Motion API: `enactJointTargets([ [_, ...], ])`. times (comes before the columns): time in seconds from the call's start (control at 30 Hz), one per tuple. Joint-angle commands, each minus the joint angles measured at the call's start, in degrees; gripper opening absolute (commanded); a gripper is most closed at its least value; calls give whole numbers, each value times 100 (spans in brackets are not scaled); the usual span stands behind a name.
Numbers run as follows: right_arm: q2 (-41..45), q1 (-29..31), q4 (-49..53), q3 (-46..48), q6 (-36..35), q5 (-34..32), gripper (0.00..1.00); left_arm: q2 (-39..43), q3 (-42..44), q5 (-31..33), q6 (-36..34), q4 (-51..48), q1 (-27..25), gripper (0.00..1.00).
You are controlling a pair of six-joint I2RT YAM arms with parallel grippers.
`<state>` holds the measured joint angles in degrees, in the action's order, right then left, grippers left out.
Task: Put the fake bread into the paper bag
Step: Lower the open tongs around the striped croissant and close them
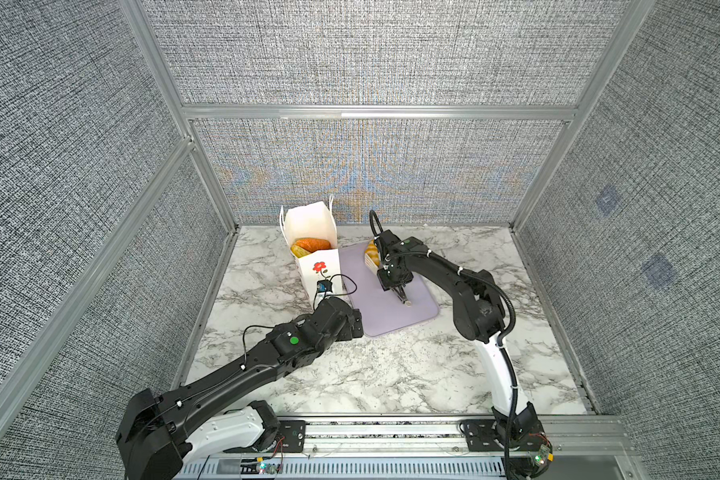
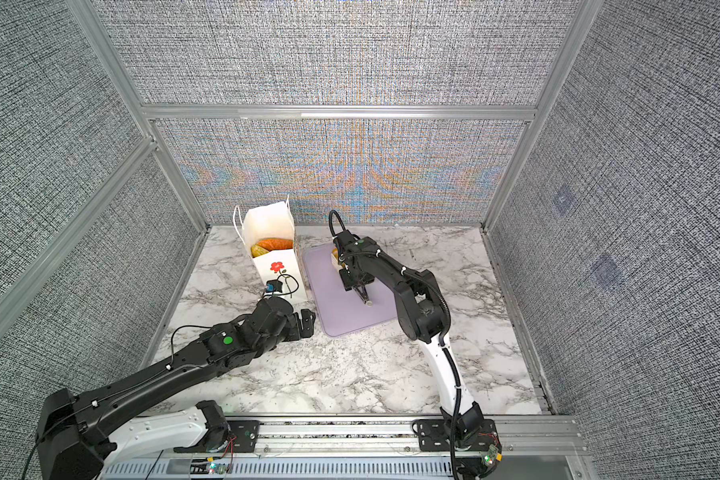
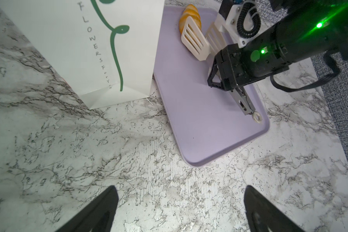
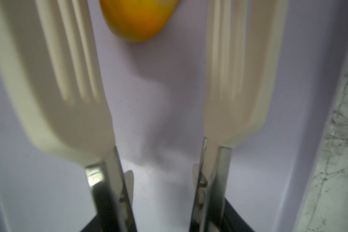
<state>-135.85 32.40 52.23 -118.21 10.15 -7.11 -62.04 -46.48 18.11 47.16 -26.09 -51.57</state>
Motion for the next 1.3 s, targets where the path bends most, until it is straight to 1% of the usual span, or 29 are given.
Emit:
enactJointTargets([
  [0.0, -136, 12, 148, -317, 90, -79, 54, 36, -40, 109, -13, -168, 7, 99],
  [0.13, -274, 9, 380, -571, -100, 12, 46, 65, -44, 128, 12, -193, 1, 100],
  [0.3, -106, 12, 516, -264, -461, 60, 38, 101, -16, 148, 31, -188, 0, 99],
  [0.47, 405, 3, 437, 573, -997, 289, 35, 92, -10, 140, 30, -188, -6, 99],
  [0.6, 1053, -23, 174, 1582, -1420, 626, 35, 95, -9, 117, 38, -171, -6, 99],
  [0.7, 1596, -57, -62, 2405, -1649, 665, 35, 138, 24, 105, 41, -186, -6, 99],
  [0.83, 2094, -190, -267, 3172, -1796, 578, 36, 162, 85, 81, 51, -166, -11, 99],
  [0.9, 2228, -256, -267, 3308, -1753, 562, 42, 144, 87, 71, 60, -155, -10, 99],
  [1.1, 2456, -280, -337, 3380, -1400, 547, 56, 89, 48, 36, 41, -103, -20, 99],
  [1.27, 2345, -263, -319, 3185, -1150, 673, 58, 78, 7, 29, 17, -116, -16, 99],
])
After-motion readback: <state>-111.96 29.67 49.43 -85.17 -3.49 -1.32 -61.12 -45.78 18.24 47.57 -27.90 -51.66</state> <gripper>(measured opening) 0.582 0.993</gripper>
